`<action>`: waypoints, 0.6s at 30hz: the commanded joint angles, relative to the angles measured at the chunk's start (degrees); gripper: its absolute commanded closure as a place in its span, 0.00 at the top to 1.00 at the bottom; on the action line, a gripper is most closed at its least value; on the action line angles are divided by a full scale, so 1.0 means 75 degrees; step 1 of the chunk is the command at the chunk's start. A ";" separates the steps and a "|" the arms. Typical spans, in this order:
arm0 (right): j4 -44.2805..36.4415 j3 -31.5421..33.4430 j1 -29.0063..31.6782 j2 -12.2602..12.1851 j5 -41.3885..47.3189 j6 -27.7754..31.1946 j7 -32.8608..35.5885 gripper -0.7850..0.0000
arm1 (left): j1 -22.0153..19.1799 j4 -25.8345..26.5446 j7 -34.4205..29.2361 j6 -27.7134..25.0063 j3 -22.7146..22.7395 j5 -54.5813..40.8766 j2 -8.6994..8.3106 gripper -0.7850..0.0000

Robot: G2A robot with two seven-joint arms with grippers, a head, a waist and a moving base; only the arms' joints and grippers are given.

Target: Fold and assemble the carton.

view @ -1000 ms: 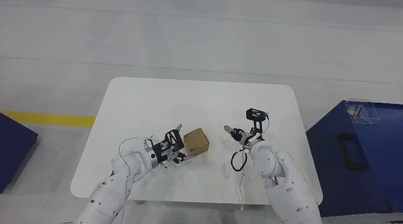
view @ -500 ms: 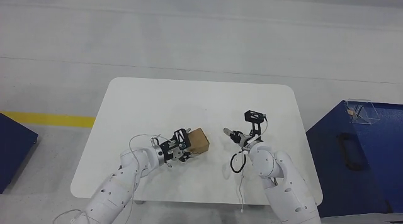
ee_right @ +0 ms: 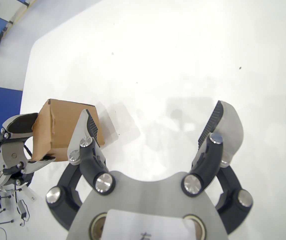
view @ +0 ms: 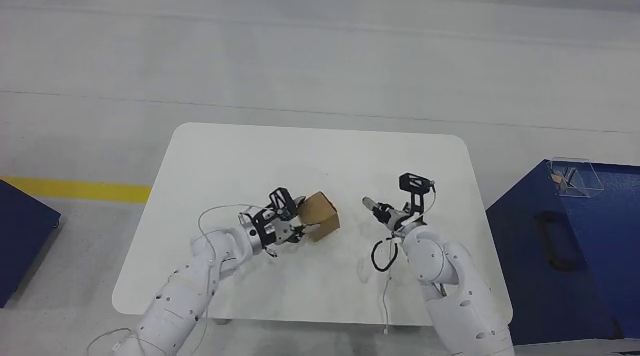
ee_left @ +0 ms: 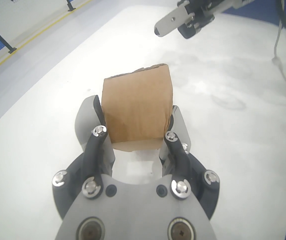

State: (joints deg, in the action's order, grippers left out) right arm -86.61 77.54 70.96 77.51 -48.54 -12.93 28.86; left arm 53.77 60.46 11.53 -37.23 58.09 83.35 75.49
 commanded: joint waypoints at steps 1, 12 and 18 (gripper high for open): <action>-0.0163 0.0138 0.0140 -0.0014 0.0207 0.0181 -0.0155 1.00 | 0.0264 0.0380 -0.0783 0.0114 0.0250 -0.1463 0.0038 0.00; -0.0401 -0.0047 0.0490 -0.0019 0.0106 0.0592 -0.0517 1.00 | 0.0787 0.0551 -0.4673 0.1224 0.0683 -0.7138 0.0183 0.00; -0.0401 -0.0047 0.0490 -0.0019 0.0106 0.0592 -0.0517 1.00 | 0.0509 0.0103 -0.5167 0.1822 0.0591 -0.7209 0.0198 0.01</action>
State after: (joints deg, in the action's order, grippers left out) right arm -89.61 77.19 74.64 77.36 -47.74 -8.48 24.98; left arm 57.45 61.27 -27.98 -24.33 62.78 27.41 76.92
